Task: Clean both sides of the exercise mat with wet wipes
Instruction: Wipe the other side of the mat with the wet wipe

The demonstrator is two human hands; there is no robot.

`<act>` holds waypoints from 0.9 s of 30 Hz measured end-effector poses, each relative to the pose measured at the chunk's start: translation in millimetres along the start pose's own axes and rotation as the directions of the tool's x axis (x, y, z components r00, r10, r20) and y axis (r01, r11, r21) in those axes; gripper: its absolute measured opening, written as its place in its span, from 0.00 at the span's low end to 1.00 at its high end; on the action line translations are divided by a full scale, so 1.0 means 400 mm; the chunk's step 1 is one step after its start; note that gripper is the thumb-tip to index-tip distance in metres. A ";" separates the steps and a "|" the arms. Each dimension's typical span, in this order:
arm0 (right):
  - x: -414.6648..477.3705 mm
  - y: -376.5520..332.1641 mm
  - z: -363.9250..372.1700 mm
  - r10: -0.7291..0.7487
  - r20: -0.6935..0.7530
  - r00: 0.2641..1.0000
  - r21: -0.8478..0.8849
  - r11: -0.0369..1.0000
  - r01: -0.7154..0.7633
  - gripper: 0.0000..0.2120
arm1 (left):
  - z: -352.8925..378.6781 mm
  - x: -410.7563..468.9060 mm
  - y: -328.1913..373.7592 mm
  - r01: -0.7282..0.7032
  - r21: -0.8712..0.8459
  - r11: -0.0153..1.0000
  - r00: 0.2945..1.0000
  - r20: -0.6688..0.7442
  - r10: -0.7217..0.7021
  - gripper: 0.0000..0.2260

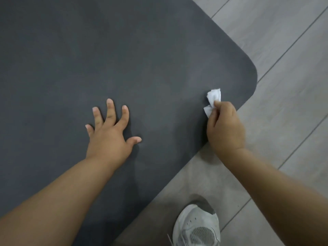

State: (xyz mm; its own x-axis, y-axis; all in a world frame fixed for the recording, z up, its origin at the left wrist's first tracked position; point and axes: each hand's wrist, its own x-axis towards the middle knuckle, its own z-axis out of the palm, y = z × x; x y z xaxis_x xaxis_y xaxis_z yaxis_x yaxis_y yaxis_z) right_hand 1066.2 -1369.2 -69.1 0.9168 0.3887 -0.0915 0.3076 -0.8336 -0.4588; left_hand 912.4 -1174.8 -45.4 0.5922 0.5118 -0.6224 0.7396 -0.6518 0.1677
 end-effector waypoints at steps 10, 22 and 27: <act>-0.085 -0.097 0.067 -0.042 0.054 0.998 -0.071 0.996 0.046 0.10 | -0.018 0.010 -0.003 0.002 0.119 0.993 0.994 0.107 -0.015 0.37; -0.186 -0.114 0.094 -0.167 0.132 0.977 -0.055 0.983 0.176 0.01 | -0.008 0.011 -0.015 -0.019 0.092 0.996 0.999 0.046 0.015 0.37; -0.177 -0.149 0.067 0.053 0.418 0.907 -0.156 0.988 0.014 0.08 | -0.006 0.004 -0.016 -0.025 0.062 0.998 0.999 0.033 0.023 0.37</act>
State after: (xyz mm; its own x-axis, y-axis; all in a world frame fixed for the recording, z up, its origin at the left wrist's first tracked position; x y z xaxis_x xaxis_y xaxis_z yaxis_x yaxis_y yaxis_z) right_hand 976.4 -1336.4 -58.8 0.7414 0.4724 -0.4765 0.3564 -0.8790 -0.3169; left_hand 909.4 -1168.4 -45.8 0.5981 0.4775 -0.6436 0.7031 -0.6981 0.1354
